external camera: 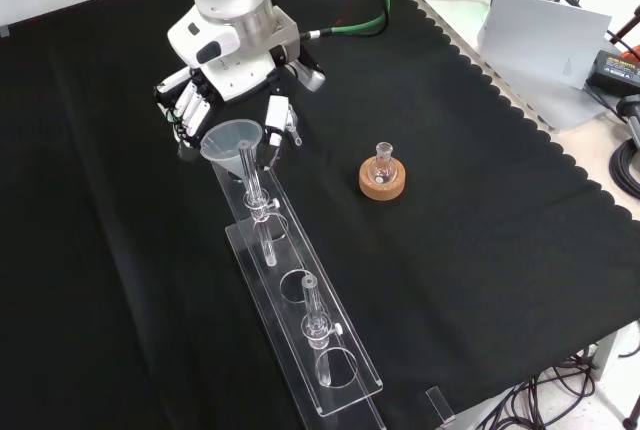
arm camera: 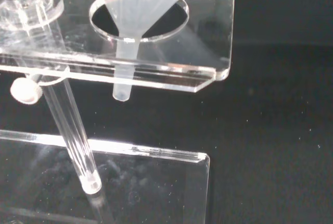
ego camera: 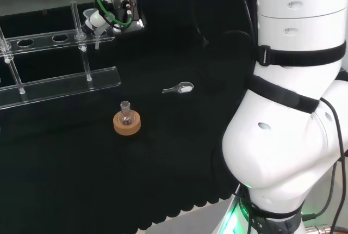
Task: Pick up the funnel from the transparent funnel stand.
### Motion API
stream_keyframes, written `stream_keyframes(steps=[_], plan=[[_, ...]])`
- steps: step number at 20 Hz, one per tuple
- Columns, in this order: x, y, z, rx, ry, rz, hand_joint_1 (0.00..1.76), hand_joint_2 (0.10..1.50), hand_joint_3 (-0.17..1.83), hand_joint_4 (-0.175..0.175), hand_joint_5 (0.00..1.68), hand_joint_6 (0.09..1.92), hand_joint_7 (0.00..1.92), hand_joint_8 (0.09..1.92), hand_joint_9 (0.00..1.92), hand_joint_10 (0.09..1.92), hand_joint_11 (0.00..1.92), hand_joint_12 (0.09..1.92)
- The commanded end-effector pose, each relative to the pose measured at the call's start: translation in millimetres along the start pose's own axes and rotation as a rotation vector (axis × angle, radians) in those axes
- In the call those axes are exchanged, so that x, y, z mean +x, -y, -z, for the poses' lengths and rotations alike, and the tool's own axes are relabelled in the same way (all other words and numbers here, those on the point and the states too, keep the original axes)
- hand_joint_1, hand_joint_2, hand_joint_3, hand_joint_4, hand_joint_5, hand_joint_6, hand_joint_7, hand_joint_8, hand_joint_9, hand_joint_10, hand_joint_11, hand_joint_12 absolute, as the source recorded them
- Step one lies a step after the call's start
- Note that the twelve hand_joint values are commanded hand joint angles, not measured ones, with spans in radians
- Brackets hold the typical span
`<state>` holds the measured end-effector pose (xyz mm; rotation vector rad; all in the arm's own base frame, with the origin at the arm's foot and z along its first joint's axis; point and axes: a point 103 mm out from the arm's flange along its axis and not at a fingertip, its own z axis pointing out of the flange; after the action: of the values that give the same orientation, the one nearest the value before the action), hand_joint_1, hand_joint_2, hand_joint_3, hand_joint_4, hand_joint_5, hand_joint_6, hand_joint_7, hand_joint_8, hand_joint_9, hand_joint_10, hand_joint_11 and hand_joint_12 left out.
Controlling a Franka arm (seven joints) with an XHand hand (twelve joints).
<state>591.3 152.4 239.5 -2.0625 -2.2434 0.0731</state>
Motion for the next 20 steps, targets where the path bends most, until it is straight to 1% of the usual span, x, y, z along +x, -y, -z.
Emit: stream_keyframes(steps=[1,4,10,14,16,18,20], plan=[[0,2,5,-0.019,0.021,0.016,0.76,0.76,0.11,-0.026,0.63,0.43,0.93,0.52,0.64,0.51,0.00,1.49],[1,3,14,-0.033,0.025,0.028,0.76,0.75,0.13,-0.026,0.61,0.49,0.94,0.53,0.65,0.51,0.00,1.51],[2,7,38,-0.066,0.034,0.054,0.77,0.74,0.14,-0.024,0.61,0.52,0.95,0.53,0.66,0.51,0.00,1.51],[1,10,48,-0.075,0.048,0.068,0.77,0.73,0.17,-0.023,0.60,0.56,0.96,0.53,0.67,0.51,0.00,1.53],[1,12,52,-0.077,0.063,0.077,0.77,0.73,0.17,-0.022,0.60,0.56,0.96,0.53,0.67,0.51,0.00,1.53],[2,15,55,-0.088,0.102,0.102,0.77,0.73,0.17,-0.021,0.61,0.57,0.96,0.53,0.67,0.51,0.00,1.53],[2,19,59,-0.088,0.110,0.111,0.77,0.73,0.18,-0.020,0.61,0.57,0.97,0.53,0.67,0.51,0.00,1.53]])
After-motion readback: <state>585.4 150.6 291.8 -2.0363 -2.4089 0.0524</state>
